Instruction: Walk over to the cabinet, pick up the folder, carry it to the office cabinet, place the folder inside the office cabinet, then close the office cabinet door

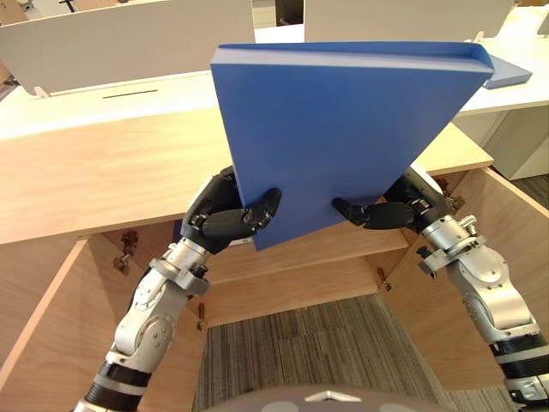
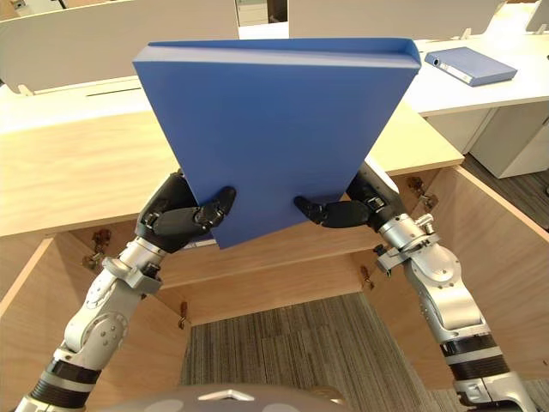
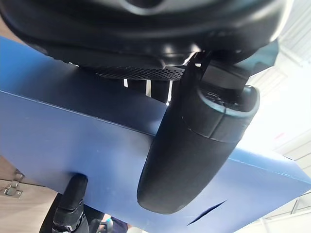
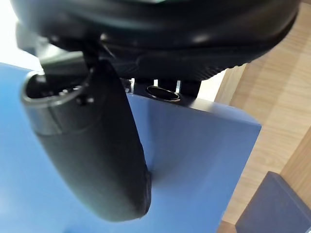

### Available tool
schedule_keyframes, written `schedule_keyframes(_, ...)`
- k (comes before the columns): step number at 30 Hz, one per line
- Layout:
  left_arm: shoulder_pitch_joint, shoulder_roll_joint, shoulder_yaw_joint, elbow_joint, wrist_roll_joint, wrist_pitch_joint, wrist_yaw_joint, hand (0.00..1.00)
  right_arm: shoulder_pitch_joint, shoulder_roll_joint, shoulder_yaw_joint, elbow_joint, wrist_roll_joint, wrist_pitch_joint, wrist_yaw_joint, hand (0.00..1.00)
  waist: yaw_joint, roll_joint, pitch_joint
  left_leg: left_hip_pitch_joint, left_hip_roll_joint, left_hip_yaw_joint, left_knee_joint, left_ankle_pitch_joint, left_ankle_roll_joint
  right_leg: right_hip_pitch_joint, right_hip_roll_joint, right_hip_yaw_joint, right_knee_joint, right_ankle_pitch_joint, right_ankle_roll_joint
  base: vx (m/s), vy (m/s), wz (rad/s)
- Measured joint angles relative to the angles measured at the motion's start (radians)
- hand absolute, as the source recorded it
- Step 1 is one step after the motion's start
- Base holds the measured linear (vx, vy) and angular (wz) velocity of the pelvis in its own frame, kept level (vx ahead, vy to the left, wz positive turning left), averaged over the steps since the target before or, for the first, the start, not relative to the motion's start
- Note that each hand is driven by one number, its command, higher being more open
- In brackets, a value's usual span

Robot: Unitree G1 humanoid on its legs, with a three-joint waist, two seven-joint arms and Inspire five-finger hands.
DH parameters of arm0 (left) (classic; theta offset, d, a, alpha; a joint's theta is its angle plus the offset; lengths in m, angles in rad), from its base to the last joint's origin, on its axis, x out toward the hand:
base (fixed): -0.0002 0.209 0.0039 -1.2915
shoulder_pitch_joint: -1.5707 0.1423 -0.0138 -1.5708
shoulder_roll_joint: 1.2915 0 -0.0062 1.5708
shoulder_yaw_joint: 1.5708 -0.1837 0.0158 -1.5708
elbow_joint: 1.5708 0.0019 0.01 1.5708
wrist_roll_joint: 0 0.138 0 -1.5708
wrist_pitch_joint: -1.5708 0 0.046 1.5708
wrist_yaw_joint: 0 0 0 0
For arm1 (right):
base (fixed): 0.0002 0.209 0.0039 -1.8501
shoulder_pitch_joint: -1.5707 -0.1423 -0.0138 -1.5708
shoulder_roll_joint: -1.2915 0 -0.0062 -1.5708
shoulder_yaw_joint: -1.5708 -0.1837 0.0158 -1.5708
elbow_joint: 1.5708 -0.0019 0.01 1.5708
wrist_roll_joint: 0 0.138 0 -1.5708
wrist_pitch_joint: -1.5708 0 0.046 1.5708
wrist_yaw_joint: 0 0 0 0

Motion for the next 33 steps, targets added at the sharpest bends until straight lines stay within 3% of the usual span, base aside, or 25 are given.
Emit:
schedule_keyframes(1, 0.000, -0.001, 0.000, 0.000, -0.004, 0.000, 0.002, 1.00, -0.005, 0.004, 0.000, 0.000, 0.001, -0.001, 0.000, 0.00, 0.000, 0.000, 0.000, -0.002, 0.000, -0.002, 0.000, 0.002, 0.001, -0.001, 0.000, -0.002, 0.000, 0.001, -0.001, -0.03, 0.001, 0.05)
schedule_keyframes(10, 0.002, -0.038, 0.028, 0.008, 0.034, -0.014, 0.026, 1.00, -0.015, 0.064, 0.000, -0.002, -0.005, 0.010, 0.015, 0.00, 0.001, -0.004, 0.000, -0.021, -0.001, -0.011, -0.001, 0.016, 0.003, -0.013, -0.001, -0.009, -0.006, 0.010, -0.004, -0.03, 0.001, 0.03)
schedule_keyframes(19, 0.026, -0.164, 0.097, -0.009, 0.179, -0.043, 0.078, 1.00, -0.014, 0.187, -0.025, -0.024, -0.087, 0.015, 0.006, 0.00, 0.005, -0.005, 0.001, -0.029, -0.002, -0.027, -0.005, 0.024, 0.005, -0.013, -0.002, -0.025, -0.008, 0.011, -0.006, -0.02, -0.001, 0.05)
schedule_keyframes(26, 0.108, -0.304, 0.189, -0.154, 0.325, -0.095, 0.181, 1.00, -0.002, 0.337, -0.159, -0.132, -0.090, 0.014, -0.093, 0.00, 0.016, -0.012, 0.002, -0.033, -0.004, -0.039, 0.000, 0.024, 0.005, -0.008, -0.005, -0.038, -0.012, 0.012, -0.006, 0.01, 0.000, 0.05)
schedule_keyframes(30, 0.150, -0.425, 0.331, -0.208, 0.400, -0.167, 0.301, 1.00, 0.054, 0.408, -0.220, -0.225, -0.086, -0.012, -0.134, 0.00, 0.017, -0.014, 0.000, -0.033, -0.004, -0.058, -0.005, 0.024, 0.005, 0.005, -0.006, -0.057, -0.019, 0.011, -0.006, -0.01, -0.005, 0.13)
schedule_keyframes(33, 0.183, -0.467, 0.396, -0.226, 0.463, -0.197, 0.372, 1.00, 0.083, 0.437, -0.220, -0.258, -0.086, -0.019, -0.131, 0.00, 0.022, -0.015, 0.000, -0.033, -0.005, -0.060, -0.005, 0.025, 0.005, 0.007, -0.007, -0.060, -0.019, 0.010, -0.006, -0.02, 0.000, 0.03)
